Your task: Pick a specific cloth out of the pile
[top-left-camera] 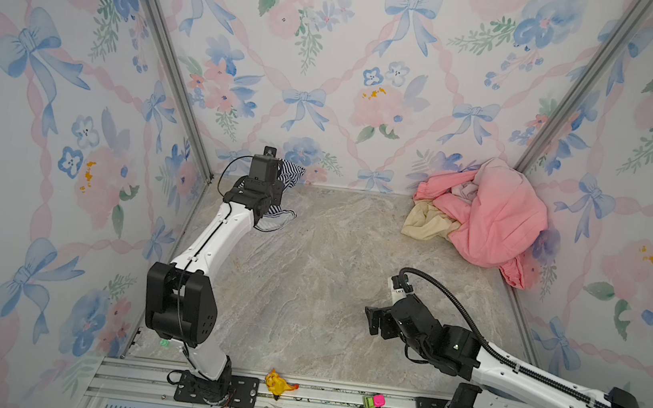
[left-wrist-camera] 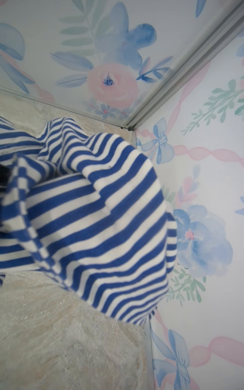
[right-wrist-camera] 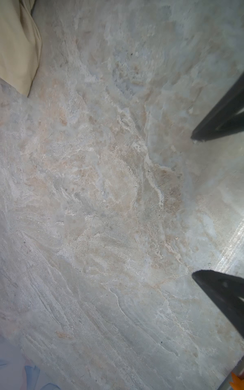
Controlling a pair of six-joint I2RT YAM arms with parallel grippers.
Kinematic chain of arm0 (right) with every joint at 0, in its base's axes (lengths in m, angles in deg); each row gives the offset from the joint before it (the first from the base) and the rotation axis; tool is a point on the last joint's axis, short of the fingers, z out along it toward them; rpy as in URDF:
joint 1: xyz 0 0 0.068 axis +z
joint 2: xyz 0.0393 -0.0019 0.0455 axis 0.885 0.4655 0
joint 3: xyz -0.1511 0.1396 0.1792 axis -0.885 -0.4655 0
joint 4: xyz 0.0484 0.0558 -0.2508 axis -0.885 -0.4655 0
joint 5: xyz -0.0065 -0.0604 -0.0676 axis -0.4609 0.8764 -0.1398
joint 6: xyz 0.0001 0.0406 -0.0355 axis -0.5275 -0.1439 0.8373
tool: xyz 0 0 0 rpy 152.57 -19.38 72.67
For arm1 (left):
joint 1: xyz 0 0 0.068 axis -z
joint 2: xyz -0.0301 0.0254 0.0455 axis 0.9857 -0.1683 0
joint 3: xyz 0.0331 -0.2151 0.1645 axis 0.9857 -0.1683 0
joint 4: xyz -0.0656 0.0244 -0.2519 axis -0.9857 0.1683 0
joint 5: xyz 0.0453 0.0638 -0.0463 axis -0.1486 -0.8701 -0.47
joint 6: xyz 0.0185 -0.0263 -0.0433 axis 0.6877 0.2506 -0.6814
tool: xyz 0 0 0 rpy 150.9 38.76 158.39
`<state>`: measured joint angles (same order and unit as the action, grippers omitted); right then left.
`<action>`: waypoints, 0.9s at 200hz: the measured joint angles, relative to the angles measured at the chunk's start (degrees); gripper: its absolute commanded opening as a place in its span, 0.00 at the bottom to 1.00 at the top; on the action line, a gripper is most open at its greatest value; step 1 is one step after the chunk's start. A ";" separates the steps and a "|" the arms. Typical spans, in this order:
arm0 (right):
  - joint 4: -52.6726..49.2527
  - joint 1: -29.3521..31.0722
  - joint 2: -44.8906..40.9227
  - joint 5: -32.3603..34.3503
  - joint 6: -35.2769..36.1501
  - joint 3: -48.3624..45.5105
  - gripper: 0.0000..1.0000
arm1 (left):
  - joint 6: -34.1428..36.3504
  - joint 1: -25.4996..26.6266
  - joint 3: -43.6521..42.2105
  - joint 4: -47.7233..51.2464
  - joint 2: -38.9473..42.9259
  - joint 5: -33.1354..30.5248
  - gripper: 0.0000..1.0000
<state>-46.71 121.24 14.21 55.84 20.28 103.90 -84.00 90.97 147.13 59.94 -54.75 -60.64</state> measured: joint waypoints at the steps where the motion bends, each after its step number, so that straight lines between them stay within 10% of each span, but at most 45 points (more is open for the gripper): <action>1: 0.02 0.00 0.02 0.00 0.00 0.00 0.97 | 0.00 0.00 -0.07 0.00 0.07 -0.09 0.00; 81: 0.79 0.04 1.53 -1.20 0.55 0.00 0.97 | 7.74 4.33 -10.58 -28.52 -11.23 -28.76 0.00; 138: -0.28 0.04 -2.14 0.17 0.57 -0.04 0.97 | 6.38 5.60 -24.09 -45.57 -8.72 -27.96 0.00; 180: 1.03 -0.07 -1.49 0.48 0.68 -1.22 0.97 | 6.71 16.74 -32.17 -45.59 -8.22 -30.73 0.00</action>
<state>-45.68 121.17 12.72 56.32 20.95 102.68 -77.29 107.71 114.96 14.34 -62.97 -91.37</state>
